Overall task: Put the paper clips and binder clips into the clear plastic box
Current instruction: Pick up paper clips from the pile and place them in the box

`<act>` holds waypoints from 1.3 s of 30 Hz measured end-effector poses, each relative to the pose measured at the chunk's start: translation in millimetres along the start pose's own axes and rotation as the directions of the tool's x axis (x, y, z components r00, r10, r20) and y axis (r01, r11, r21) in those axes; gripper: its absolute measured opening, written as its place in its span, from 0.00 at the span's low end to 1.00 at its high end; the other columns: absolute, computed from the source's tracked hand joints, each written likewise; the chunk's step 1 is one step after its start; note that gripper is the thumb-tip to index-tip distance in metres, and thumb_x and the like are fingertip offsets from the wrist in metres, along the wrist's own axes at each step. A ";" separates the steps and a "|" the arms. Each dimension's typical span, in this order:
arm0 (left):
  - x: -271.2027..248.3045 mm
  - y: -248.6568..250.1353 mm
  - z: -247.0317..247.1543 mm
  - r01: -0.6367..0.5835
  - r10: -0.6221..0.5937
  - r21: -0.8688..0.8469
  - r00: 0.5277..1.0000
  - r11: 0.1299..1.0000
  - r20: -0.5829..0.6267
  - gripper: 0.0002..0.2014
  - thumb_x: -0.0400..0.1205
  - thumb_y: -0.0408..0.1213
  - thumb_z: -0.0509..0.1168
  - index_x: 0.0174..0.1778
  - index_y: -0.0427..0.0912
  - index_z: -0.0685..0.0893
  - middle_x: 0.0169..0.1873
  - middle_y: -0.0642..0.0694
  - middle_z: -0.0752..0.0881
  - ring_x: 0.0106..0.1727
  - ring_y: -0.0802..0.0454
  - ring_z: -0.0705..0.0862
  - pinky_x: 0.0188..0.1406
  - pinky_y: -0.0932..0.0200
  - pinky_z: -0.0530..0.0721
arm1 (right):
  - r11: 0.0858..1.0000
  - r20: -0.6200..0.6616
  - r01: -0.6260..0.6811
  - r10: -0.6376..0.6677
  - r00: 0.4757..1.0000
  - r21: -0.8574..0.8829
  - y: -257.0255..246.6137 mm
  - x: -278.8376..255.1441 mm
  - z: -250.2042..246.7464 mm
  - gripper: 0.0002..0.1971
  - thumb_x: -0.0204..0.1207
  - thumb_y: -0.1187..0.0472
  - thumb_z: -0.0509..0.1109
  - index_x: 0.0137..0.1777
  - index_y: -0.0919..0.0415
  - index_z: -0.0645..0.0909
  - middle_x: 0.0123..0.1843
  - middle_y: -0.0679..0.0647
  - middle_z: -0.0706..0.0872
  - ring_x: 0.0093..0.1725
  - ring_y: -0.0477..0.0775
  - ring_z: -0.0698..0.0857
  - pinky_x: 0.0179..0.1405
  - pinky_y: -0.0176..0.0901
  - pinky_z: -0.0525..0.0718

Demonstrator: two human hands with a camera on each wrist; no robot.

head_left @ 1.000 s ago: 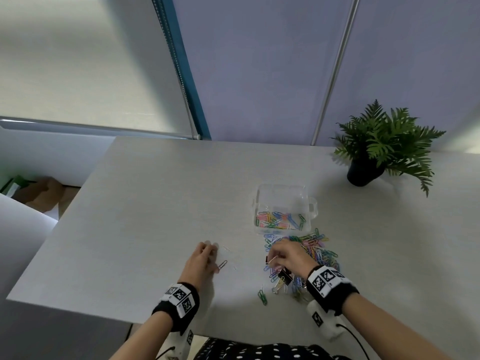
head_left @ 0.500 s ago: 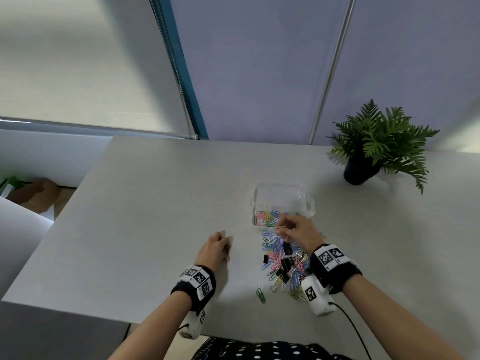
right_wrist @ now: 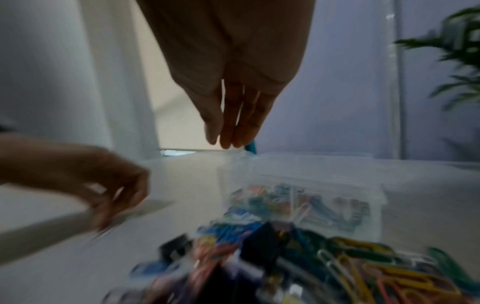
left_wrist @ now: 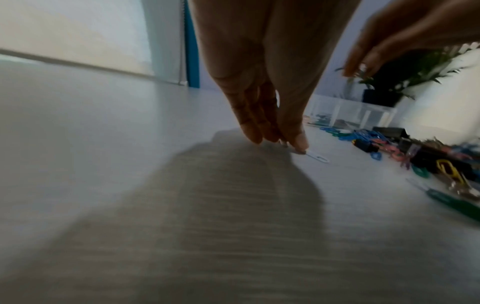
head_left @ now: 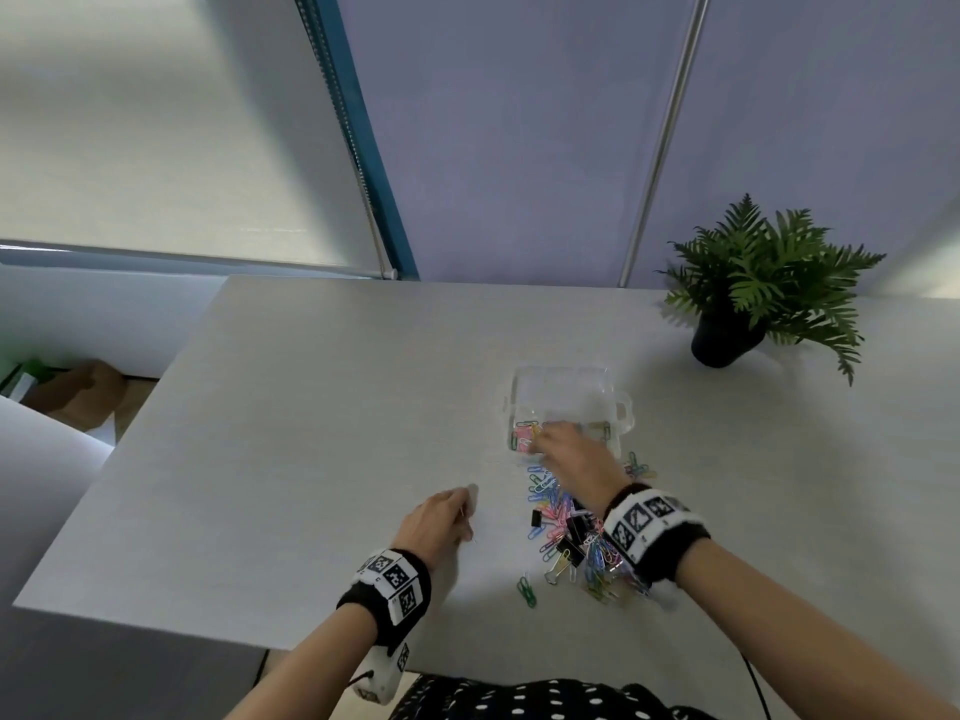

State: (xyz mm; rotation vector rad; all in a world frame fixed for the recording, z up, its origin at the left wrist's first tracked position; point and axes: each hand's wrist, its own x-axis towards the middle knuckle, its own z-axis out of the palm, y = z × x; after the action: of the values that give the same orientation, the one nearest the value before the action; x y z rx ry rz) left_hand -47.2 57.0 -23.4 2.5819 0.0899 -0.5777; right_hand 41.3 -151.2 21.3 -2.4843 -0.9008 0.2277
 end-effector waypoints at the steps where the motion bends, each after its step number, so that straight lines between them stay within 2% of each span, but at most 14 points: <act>1: 0.5 0.8 -0.5 0.010 -0.011 -0.042 1.000 0.999 -0.021 0.10 0.70 0.30 0.66 0.43 0.44 0.74 0.45 0.45 0.85 0.48 0.44 0.83 0.47 0.51 0.81 | 0.997 0.071 0.075 -0.073 0.995 -0.027 -6.8 -8.1 6.2 0.09 0.77 0.67 0.65 0.55 0.61 0.81 0.56 0.55 0.83 0.57 0.53 0.80 0.59 0.46 0.82; 5: 2.8 3.2 -2.3 0.017 -0.028 -0.102 0.994 0.995 -0.103 0.09 0.75 0.26 0.65 0.49 0.38 0.79 0.45 0.42 0.79 0.42 0.46 0.85 0.45 0.56 0.82 | 0.947 0.456 0.287 -0.193 0.869 -0.147 -15.3 -28.1 34.2 0.12 0.71 0.71 0.70 0.54 0.64 0.79 0.52 0.60 0.82 0.55 0.60 0.77 0.43 0.52 0.81; 8: 5.6 1.8 -7.2 0.042 -0.060 -0.146 0.991 0.988 -0.119 0.07 0.75 0.23 0.62 0.36 0.39 0.77 0.40 0.44 0.73 0.31 0.53 0.84 0.36 0.64 0.78 | 0.880 0.509 0.366 -0.176 0.843 -0.303 -11.4 -36.5 46.7 0.20 0.47 0.67 0.82 0.40 0.58 0.80 0.38 0.52 0.83 0.42 0.53 0.82 0.29 0.40 0.79; 11: 7.1 1.3 -7.7 0.083 -0.096 -0.148 0.992 0.985 -0.078 0.09 0.72 0.24 0.65 0.34 0.44 0.77 0.34 0.55 0.70 0.37 0.55 0.77 0.31 0.74 0.71 | 0.869 0.480 0.305 -0.091 0.873 -0.389 -1.9 -36.3 51.0 0.24 0.34 0.59 0.86 0.31 0.50 0.79 0.30 0.42 0.82 0.33 0.43 0.82 0.22 0.30 0.75; 14: 6.0 0.9 -5.7 0.109 -0.113 -0.045 0.989 0.993 -0.098 0.05 0.71 0.29 0.66 0.40 0.42 0.80 0.36 0.56 0.76 0.43 0.52 0.77 0.35 0.65 0.72 | 0.841 0.428 0.285 -0.071 0.901 -0.459 2.0 -37.7 51.3 0.21 0.35 0.56 0.86 0.26 0.49 0.78 0.26 0.41 0.81 0.30 0.42 0.81 0.22 0.30 0.74; 18: 7.9 3.1 -5.9 0.156 -0.157 -0.018 0.983 0.988 -0.091 0.14 0.72 0.30 0.65 0.53 0.44 0.75 0.46 0.45 0.85 0.50 0.42 0.83 0.45 0.51 0.79 | 0.873 0.387 0.240 -0.065 0.920 -0.425 1.2 -38.4 50.8 0.20 0.36 0.56 0.86 0.23 0.49 0.77 0.25 0.42 0.80 0.30 0.42 0.81 0.24 0.31 0.74; 20: 10.0 5.4 -5.1 0.126 -0.128 -0.027 0.988 0.992 -0.083 0.13 0.71 0.27 0.64 0.50 0.44 0.77 0.45 0.47 0.85 0.49 0.45 0.83 0.47 0.53 0.80 | 0.897 0.360 0.245 -0.106 0.927 -0.367 -3.1 -39.5 43.7 0.13 0.51 0.62 0.83 0.33 0.56 0.81 0.35 0.49 0.85 0.41 0.49 0.83 0.35 0.37 0.79; 22: 11.4 8.8 -4.5 0.117 -0.119 -0.033 0.988 0.993 -0.096 0.11 0.71 0.26 0.63 0.47 0.43 0.79 0.45 0.47 0.84 0.49 0.47 0.82 0.46 0.57 0.78 | 0.962 0.395 0.158 -0.059 0.917 -0.223 -4.1 -38.0 37.5 0.05 0.71 0.64 0.71 0.46 0.63 0.80 0.49 0.57 0.84 0.55 0.55 0.77 0.51 0.45 0.76; 23: 12.5 10.2 -3.7 0.116 -0.119 -0.037 0.987 0.993 -0.109 0.10 0.71 0.27 0.64 0.46 0.42 0.80 0.47 0.46 0.83 0.50 0.46 0.82 0.46 0.58 0.77 | 0.981 0.392 0.125 -0.057 0.918 -0.151 -5.9 -37.9 35.4 0.05 0.74 0.63 0.67 0.48 0.64 0.79 0.51 0.57 0.83 0.56 0.55 0.75 0.52 0.45 0.74; 26: 15.5 12.2 -0.9 0.101 -0.102 -0.020 0.988 0.995 -0.114 0.08 0.71 0.27 0.66 0.45 0.39 0.82 0.48 0.43 0.82 0.51 0.44 0.81 0.45 0.57 0.75 | 0.988 0.377 0.153 -0.131 0.917 -0.029 -14.2 -38.5 36.0 0.04 0.74 0.62 0.67 0.46 0.63 0.78 0.47 0.56 0.84 0.52 0.55 0.76 0.44 0.44 0.72; 29: 16.8 12.5 -1.8 0.102 -0.106 -0.040 0.989 0.994 -0.103 0.06 0.70 0.27 0.67 0.41 0.39 0.82 0.42 0.46 0.79 0.48 0.45 0.80 0.43 0.59 0.73 | 0.915 0.481 0.389 -0.296 0.825 -0.105 -25.0 -41.4 51.1 0.03 0.72 0.67 0.67 0.44 0.61 0.79 0.41 0.57 0.86 0.46 0.58 0.79 0.38 0.50 0.81; 32: 17.5 15.4 -4.1 0.109 -0.107 0.018 0.992 0.994 -0.059 0.06 0.71 0.28 0.66 0.42 0.40 0.81 0.48 0.44 0.81 0.52 0.44 0.80 0.46 0.56 0.75 | 0.783 0.626 0.570 -0.317 0.712 -0.251 -21.8 -44.2 67.2 0.06 0.61 0.57 0.73 0.36 0.51 0.78 0.28 0.44 0.82 0.33 0.47 0.81 0.29 0.36 0.81; 35: 17.0 17.4 -3.3 0.073 -0.069 0.116 0.997 0.991 -0.044 0.06 0.76 0.29 0.61 0.45 0.41 0.79 0.53 0.44 0.80 0.54 0.44 0.80 0.46 0.57 0.75 | 0.702 0.565 0.622 -0.373 0.736 -0.347 -22.0 -45.1 67.5 0.03 0.60 0.57 0.67 0.32 0.47 0.77 0.25 0.41 0.80 0.31 0.41 0.79 0.27 0.32 0.74; 39: 14.2 17.1 -3.6 0.058 -0.058 0.153 0.998 0.987 -0.009 0.05 0.76 0.31 0.61 0.46 0.41 0.77 0.54 0.43 0.82 0.55 0.43 0.80 0.45 0.56 0.75 | 0.768 0.481 0.549 -0.363 0.798 -0.331 -15.8 -41.7 66.3 0.05 0.63 0.58 0.61 0.31 0.51 0.77 0.31 0.43 0.80 0.34 0.44 0.82 0.26 0.34 0.75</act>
State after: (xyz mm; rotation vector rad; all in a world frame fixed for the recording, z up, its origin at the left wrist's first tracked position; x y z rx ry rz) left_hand -30.1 43.2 -18.8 2.7371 0.1274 -0.6221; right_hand -20.2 -141.8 -28.9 -2.5489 -1.9139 0.3865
